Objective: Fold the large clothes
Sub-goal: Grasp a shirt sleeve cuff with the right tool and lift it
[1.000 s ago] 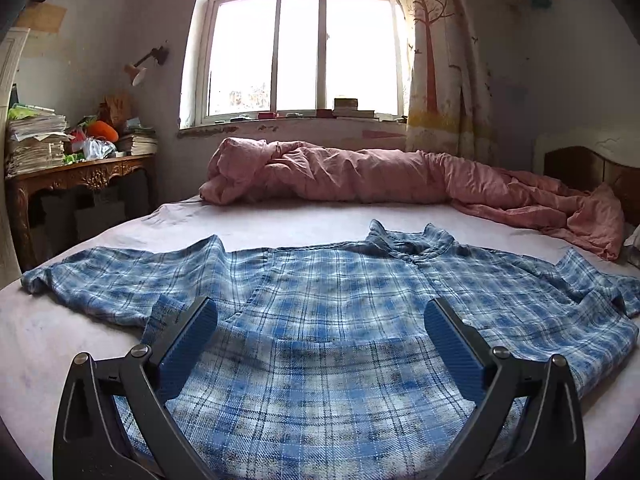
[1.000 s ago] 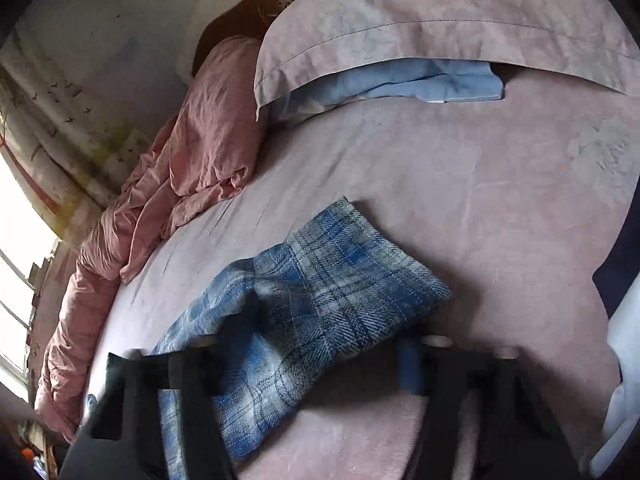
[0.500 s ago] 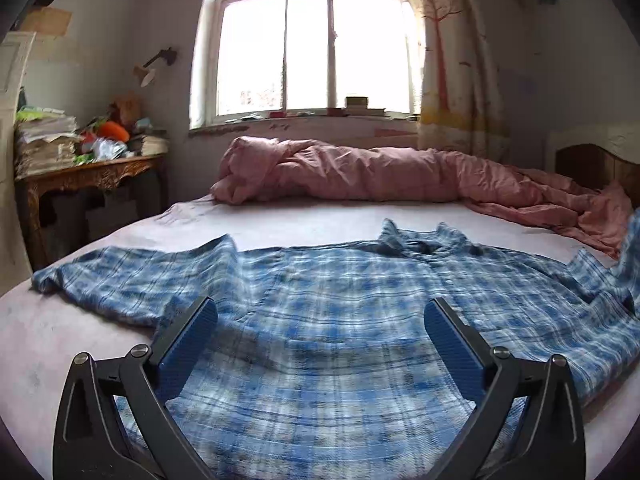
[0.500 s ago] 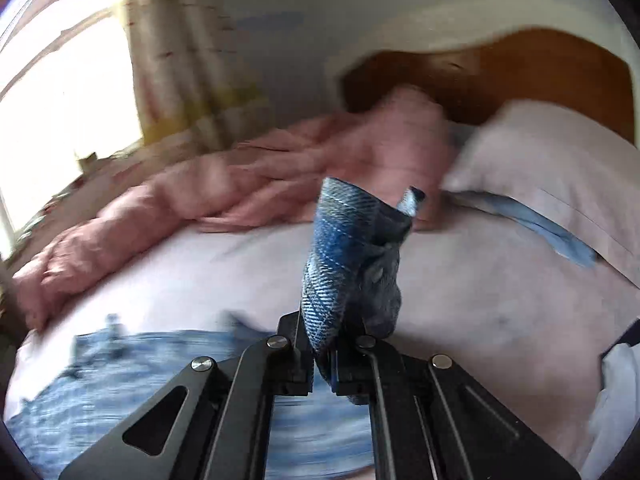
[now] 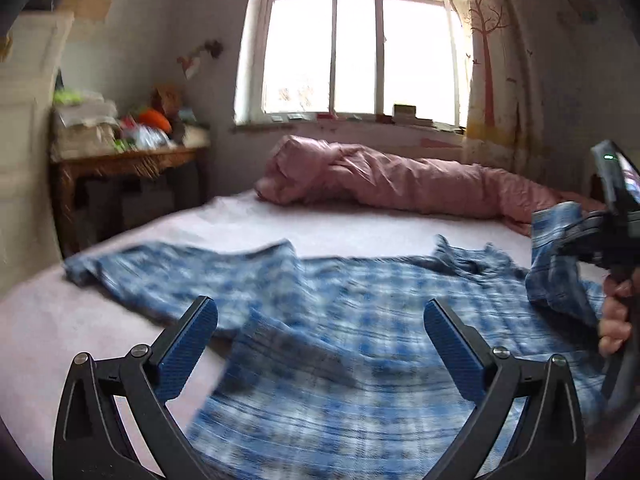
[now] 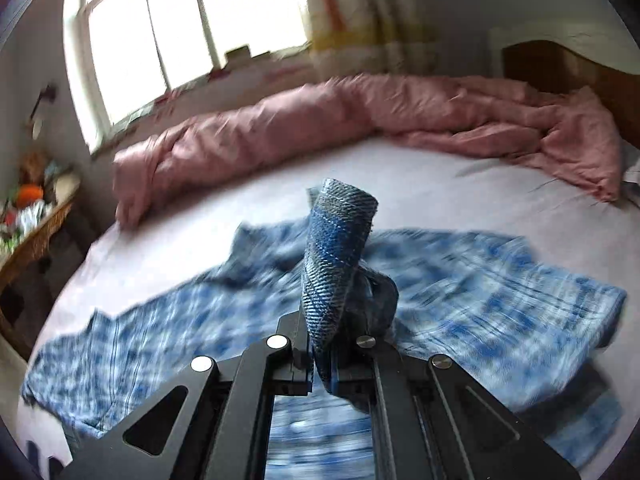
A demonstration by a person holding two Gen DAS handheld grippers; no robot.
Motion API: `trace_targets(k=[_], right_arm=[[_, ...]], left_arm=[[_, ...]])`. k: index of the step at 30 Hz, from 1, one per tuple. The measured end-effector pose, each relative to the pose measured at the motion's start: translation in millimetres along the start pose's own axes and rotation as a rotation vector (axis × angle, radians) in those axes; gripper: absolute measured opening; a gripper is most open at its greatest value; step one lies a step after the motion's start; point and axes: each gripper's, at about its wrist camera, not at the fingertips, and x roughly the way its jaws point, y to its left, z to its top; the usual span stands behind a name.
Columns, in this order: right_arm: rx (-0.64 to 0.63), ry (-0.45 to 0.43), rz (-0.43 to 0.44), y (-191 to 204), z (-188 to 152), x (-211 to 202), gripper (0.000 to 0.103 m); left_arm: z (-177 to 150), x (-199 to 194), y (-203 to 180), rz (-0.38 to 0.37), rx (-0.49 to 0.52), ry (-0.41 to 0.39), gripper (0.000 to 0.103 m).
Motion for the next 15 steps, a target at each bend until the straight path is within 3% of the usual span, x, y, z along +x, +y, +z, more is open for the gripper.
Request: trace_targets(k=[7, 11, 15], right_arm=[[-0.074, 0.017, 0.039, 70, -28, 20, 0.006], [-0.063, 0.047, 0.102, 82, -27, 38, 0.006], [-0.117, 0.077, 0.029, 80, -44, 70, 0.006]], left_arm=[[4, 3, 16, 0.012, -0.074, 0.013, 0.103], [4, 8, 24, 0.005, -0.119, 0.033, 0.103], [5, 8, 26, -0.008, -0.133, 0.036, 0.103]])
